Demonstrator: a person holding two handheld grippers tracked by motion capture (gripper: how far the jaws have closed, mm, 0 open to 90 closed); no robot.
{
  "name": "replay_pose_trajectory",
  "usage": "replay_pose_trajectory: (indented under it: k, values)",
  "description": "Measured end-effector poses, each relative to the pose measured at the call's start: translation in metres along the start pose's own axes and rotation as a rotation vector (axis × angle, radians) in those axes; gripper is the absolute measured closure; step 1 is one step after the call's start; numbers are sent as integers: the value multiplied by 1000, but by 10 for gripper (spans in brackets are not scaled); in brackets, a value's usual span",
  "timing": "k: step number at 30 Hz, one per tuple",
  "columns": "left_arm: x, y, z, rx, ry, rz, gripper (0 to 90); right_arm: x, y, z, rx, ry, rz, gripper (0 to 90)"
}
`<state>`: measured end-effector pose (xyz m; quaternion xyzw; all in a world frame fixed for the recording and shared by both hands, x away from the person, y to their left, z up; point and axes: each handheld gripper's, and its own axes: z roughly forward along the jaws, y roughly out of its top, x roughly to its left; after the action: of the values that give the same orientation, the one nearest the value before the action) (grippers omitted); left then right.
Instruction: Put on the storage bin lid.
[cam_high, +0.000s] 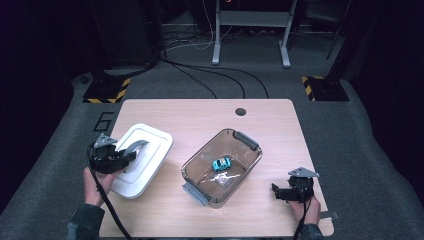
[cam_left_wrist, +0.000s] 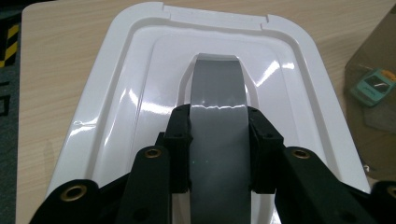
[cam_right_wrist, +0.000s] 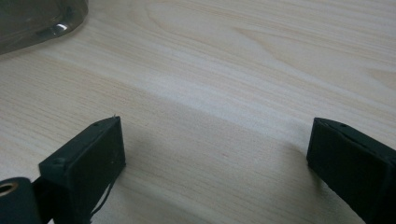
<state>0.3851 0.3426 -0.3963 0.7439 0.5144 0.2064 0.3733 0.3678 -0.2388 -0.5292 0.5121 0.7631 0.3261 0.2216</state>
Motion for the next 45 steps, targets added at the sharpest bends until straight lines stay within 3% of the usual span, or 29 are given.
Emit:
replay_pose_trajectory:
  k: [14, 27, 38, 45]
  values:
    - [-17, 26, -13, -4, -34, 39, 667, 0, 0, 0, 1, -3, 4, 33]
    - [-42, 52, -20, -19, -65, 83, 667, 0, 0, 0, 2, -3, 5, 33]
    - [-67, 70, -17, -30, -105, 131, 667, 0, 0, 0, 2, -3, 5, 33]
    - [-81, 77, -11, -26, -140, 133, 667, 0, 0, 0, 2, -3, 5, 33]
